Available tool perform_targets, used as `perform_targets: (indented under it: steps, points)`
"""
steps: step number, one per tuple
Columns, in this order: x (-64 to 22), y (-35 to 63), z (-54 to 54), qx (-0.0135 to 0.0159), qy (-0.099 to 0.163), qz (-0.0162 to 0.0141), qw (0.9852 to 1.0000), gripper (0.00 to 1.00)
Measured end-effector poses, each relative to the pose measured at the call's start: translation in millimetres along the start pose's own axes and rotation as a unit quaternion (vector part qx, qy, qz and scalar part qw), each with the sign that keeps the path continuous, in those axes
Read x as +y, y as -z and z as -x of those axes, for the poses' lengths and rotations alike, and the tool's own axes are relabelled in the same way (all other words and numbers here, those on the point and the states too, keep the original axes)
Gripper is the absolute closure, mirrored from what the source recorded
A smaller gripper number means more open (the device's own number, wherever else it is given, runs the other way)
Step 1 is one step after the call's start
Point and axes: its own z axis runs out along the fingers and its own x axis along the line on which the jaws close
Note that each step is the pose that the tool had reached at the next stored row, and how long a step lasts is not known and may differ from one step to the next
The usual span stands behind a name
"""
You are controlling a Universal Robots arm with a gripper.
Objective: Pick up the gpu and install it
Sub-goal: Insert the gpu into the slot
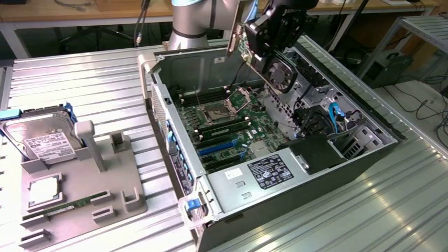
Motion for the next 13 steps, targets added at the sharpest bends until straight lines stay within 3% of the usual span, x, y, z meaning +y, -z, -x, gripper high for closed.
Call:
perform_targets:
  steps: [4, 7, 10, 13]
  points:
    - [0.0, -0.5, 0.0, 0.0016, 0.041, 0.0000, 0.9991, 0.72]
    - [-0.1, -1.7, 0.3, 0.0045, 0.118, 0.0000, 0.9931, 0.72]
    - [-0.2, -2.1, 0.5, 0.0068, 0.181, 0.0000, 0.9835, 0.72]
    - [-0.2, -2.4, 0.6, 0.0074, 0.196, 0.0000, 0.9806, 0.72]
